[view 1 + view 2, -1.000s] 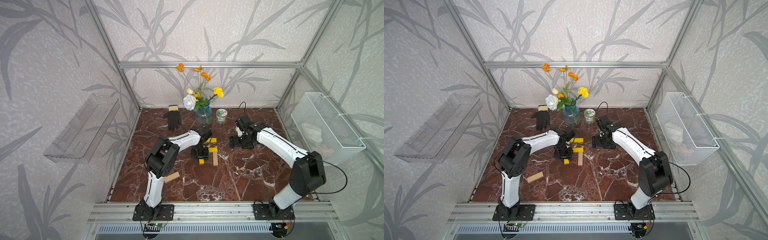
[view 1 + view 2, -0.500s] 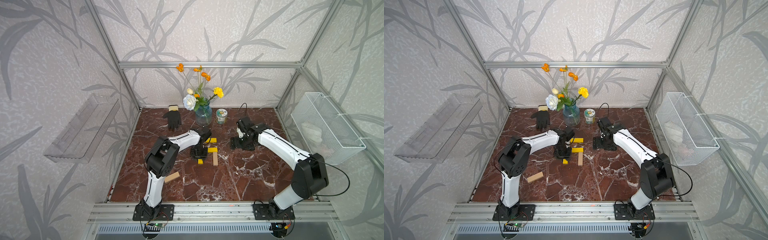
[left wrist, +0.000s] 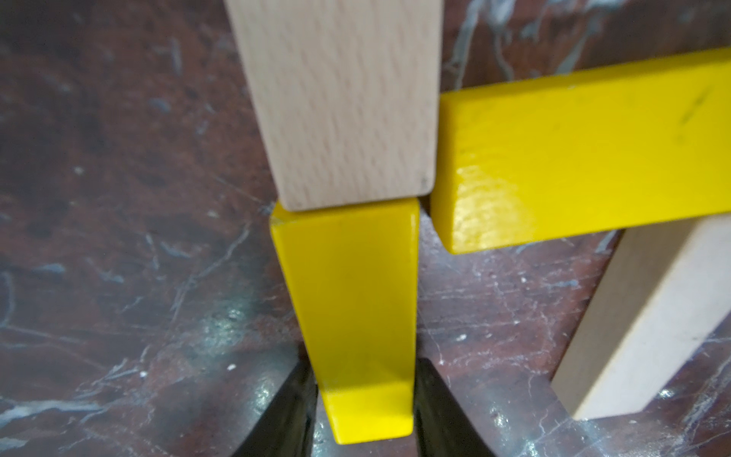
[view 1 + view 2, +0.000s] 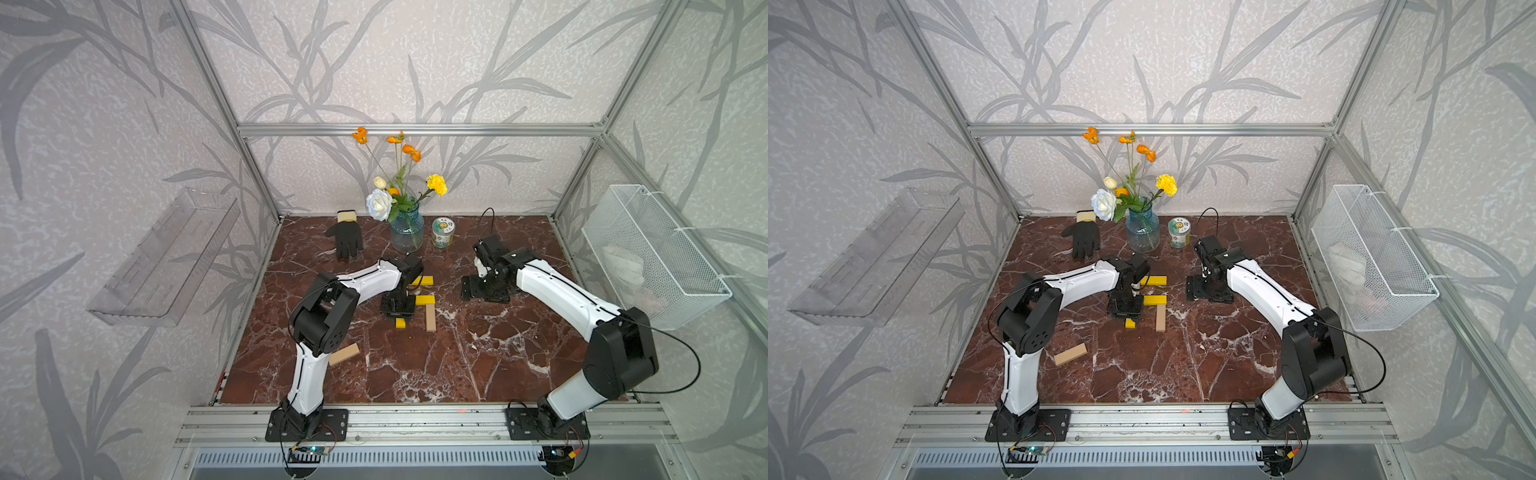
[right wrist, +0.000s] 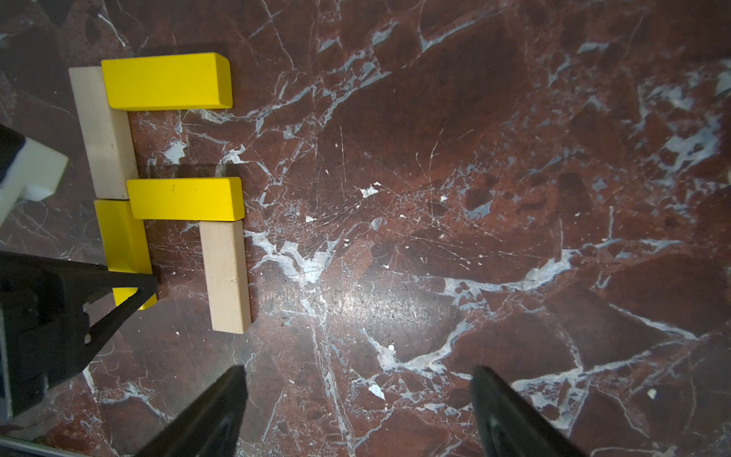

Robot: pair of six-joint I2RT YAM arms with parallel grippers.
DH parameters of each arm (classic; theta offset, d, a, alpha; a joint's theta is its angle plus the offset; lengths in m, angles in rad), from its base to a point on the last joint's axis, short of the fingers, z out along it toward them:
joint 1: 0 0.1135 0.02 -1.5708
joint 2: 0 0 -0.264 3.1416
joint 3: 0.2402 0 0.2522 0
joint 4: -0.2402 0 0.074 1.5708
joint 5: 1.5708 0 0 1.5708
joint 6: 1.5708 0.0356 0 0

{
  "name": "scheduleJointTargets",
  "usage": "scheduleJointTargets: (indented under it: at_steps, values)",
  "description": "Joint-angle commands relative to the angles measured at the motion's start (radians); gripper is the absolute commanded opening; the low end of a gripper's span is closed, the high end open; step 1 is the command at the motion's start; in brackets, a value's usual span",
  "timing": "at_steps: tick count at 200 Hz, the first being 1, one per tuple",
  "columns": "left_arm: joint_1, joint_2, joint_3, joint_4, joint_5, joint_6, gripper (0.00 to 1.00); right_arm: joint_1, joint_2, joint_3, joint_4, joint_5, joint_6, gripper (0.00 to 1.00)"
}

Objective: Assemble the number 6 with building blocks
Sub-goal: Assemble the building block at the center of the board.

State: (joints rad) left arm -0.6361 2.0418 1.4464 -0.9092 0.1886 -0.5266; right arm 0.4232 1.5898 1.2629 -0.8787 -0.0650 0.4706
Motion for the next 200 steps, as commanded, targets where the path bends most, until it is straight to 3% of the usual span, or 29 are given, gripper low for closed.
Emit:
scheduleJointTargets:
  at_steps: [1,200]
  values:
    - [-0.017,0.034,-0.039,0.038,0.021,0.002,0.42,-0.002,-0.031,-0.007,0.000,-0.001,0.008,0.89]
    - [-0.036,0.034,-0.033,0.036,0.013,0.001,0.39,0.003,-0.048,-0.012,0.001,0.002,0.019,0.89]
